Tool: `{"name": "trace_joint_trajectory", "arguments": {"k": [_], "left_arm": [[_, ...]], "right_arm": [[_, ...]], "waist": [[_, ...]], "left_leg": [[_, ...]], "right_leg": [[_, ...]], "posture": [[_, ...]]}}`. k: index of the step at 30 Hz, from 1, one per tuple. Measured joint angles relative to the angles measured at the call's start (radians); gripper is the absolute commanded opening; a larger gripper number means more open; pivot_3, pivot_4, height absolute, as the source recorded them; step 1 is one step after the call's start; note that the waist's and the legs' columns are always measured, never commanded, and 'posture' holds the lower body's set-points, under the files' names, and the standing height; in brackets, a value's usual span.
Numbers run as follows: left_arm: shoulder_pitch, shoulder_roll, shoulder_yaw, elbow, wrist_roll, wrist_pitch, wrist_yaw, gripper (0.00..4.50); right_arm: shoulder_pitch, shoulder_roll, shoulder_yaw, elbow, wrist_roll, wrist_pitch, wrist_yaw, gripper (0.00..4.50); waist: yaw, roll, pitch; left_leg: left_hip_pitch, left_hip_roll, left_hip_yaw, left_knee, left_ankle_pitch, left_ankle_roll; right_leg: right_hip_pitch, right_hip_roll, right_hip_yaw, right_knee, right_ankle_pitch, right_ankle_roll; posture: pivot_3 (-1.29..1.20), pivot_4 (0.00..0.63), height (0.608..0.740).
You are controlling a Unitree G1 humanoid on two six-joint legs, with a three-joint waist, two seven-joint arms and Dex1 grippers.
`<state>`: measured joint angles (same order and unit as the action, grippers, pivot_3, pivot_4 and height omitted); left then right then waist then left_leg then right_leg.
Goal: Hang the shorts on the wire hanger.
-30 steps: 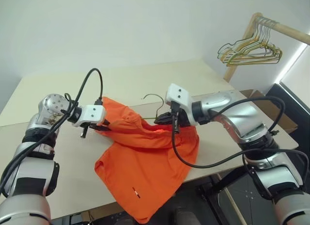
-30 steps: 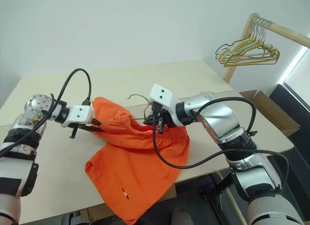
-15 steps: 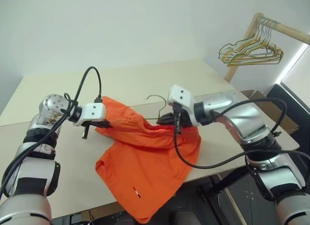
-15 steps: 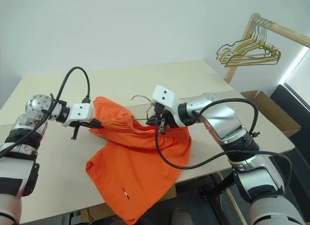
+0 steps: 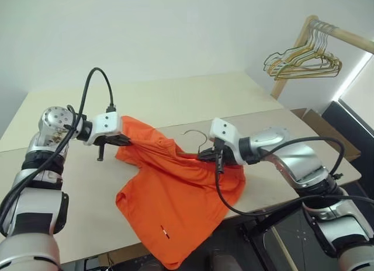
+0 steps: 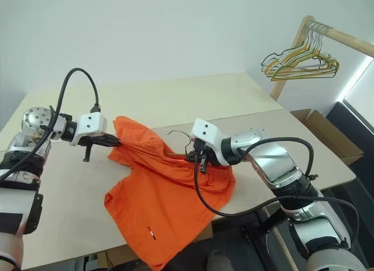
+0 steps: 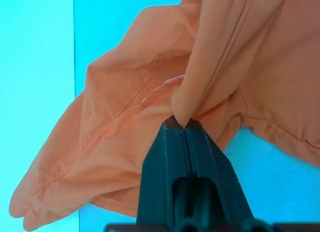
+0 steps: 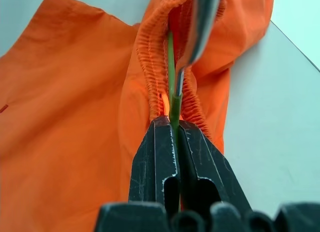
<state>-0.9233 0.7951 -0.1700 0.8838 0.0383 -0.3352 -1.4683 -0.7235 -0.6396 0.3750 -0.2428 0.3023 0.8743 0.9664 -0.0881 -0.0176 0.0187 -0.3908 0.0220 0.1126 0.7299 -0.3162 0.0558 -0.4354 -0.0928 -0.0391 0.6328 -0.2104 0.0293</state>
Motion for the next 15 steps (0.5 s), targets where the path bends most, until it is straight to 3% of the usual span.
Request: {"name": "trace_joint_trajectory", "arguments": {"k": [5,9,15], "left_arm": [[-0.004,0.006,0.006,-0.01,-0.001,0.014,0.01,0.02],[-0.004,0.024,0.024,-0.021,-0.001,0.024,0.029,0.02],[0.016,0.043,0.036,-0.042,-0.002,0.04,0.033,0.02]], "right_arm": [[0.027,0.012,-0.025,-0.008,0.009,0.011,-0.039,0.0],[0.05,0.086,-0.121,-0.012,0.04,0.052,-0.131,0.0],[0.186,0.017,-0.137,-0.107,0.08,0.052,-0.098,0.0]], "waist": [[0.005,0.0,0.0],[0.01,0.0,0.0],[0.027,0.0,0.0]], "left_leg": [[0.0,0.0,0.0,0.0,0.0,0.0],[0.0,0.0,0.0,0.0,0.0,0.0],[0.0,-0.001,0.0,0.0,0.0,0.0]], "right_leg": [[0.0,0.0,0.0,0.0,0.0,0.0],[0.0,0.0,0.0,0.0,0.0,0.0],[0.001,0.0,0.0,-0.001,0.0,0.0]], "posture": [[-0.05,0.0,0.74],[-0.04,0.0,0.74],[-0.04,0.0,0.74]]}}
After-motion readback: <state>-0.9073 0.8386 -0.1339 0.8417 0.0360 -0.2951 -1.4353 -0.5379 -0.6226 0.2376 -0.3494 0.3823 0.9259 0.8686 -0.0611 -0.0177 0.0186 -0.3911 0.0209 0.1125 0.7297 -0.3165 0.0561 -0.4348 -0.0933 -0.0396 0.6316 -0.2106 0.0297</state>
